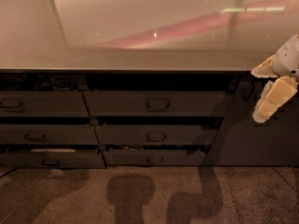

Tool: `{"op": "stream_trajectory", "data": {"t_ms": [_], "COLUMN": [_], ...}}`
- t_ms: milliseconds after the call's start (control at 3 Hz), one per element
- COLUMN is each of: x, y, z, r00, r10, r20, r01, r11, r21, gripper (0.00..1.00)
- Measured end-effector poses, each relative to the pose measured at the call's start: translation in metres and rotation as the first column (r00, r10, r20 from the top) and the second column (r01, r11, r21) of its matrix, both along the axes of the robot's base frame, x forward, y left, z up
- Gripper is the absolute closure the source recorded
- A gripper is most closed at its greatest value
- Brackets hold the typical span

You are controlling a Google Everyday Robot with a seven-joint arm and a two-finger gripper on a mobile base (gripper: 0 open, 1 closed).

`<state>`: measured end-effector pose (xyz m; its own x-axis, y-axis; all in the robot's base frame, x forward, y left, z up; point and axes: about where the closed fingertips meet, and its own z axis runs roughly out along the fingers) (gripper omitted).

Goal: Open top drawer

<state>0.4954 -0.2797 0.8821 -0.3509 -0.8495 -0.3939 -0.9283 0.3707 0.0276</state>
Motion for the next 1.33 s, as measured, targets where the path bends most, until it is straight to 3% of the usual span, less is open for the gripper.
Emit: {"op": "stream_trajectory", "data": {"t_ms": [333,667,1000,1333], "x": [0.01,0.0,-0.027,-0.043], "y": [-0.009,-0.019,-0.005,0.014], "z": [-0.013,-0.008,0.019,0.008], "r00": [0.9996,0.9958,0.9511,0.9094], "r10": [-0.012,0.035,0.16,0.239], "r20": [-0.026,0.084,0.264,0.34], "r01": [0.013,-0.032,-0.101,-0.119], "r11": [0.999,0.999,0.969,0.934], "r21": [0.036,-0.036,-0.225,-0.336], "gripper": [0.0,0.0,0.0,0.0]}}
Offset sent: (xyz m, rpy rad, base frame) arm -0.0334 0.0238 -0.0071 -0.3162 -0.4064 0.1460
